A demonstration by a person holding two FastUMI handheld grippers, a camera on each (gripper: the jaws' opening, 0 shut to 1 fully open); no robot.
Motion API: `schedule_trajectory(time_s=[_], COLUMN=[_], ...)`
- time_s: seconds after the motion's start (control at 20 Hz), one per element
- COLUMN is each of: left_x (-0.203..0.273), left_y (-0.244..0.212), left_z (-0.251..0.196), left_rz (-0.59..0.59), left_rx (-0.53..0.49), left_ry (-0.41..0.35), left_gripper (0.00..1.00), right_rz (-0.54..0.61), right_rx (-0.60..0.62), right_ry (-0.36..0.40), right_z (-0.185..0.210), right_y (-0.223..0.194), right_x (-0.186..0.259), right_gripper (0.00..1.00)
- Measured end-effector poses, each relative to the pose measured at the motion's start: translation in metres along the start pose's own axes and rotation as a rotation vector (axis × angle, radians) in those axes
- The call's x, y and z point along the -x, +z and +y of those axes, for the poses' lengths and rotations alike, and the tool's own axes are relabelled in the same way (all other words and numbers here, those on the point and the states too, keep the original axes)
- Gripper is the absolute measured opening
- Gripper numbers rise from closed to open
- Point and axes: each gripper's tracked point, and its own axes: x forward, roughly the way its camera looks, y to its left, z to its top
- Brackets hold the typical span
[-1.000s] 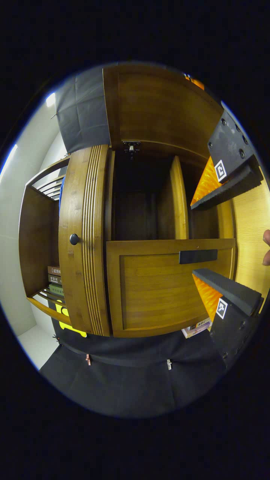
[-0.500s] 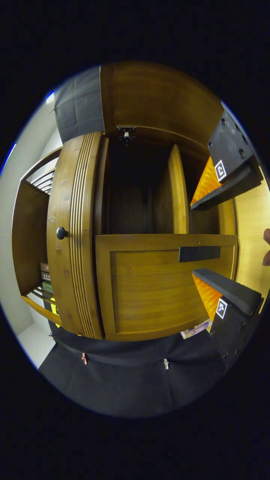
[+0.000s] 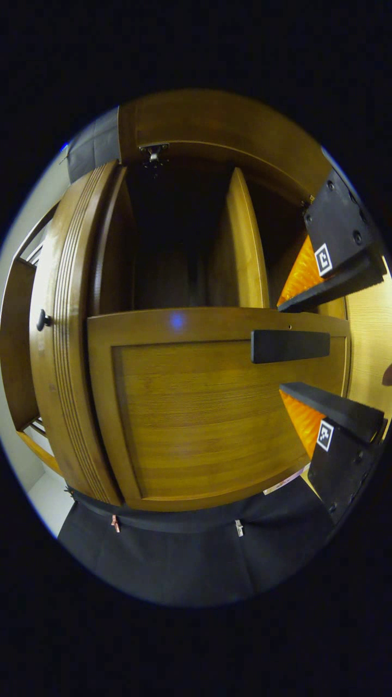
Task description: Open the right door of the double-door shoe cabinet with the right hand, and open the left door with the left hand.
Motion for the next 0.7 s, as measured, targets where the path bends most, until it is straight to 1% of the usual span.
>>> schedule_trajectory(time_s=[0.05,0.2,0.25,0.3,0.35,0.4,0.45,0.55,0.7], left_x=[-0.004,-0.014,-0.016,-0.019,-0.020,-0.021,-0.022,-0.022,-0.020], left_y=[-0.004,-0.012,-0.012,-0.012,-0.010,-0.008,-0.006,-0.007,-0.008], left_z=[-0.001,0.000,0.001,0.002,0.001,-0.002,-0.004,-0.003,-0.003], left_rz=[0.013,0.034,0.036,0.034,0.027,0.021,0.013,0.015,0.024], left_rx=[0.010,0.033,0.033,0.034,0.039,0.042,0.040,0.029,0.034], left_ry=[-0.006,-0.005,-0.001,0.002,-0.003,-0.008,-0.008,0.007,0.003], left_gripper=[0.76,0.69,0.62,0.59,0.54,0.52,0.46,0.38,0.36], right_rz=[-0.006,-0.021,-0.021,-0.018,-0.016,-0.019,-0.022,-0.030,-0.039], right_rx=[-0.009,0.019,0.023,0.023,0.020,0.018,0.018,0.021,0.035], right_ry=[-0.011,-0.040,-0.041,-0.042,-0.044,-0.049,-0.054,-0.061,-0.064], right_z=[-0.003,-0.018,-0.020,-0.020,-0.020,-0.021,-0.022,-0.023,-0.021], right_y=[0.002,0.007,0.009,0.009,0.009,0.011,0.012,0.016,0.021], right_x=[0.002,0.006,0.008,0.010,0.009,0.010,0.010,0.013,0.021], right_gripper=[0.98,0.98,1.00,1.00,0.98,1.00,1.00,0.98,0.98])
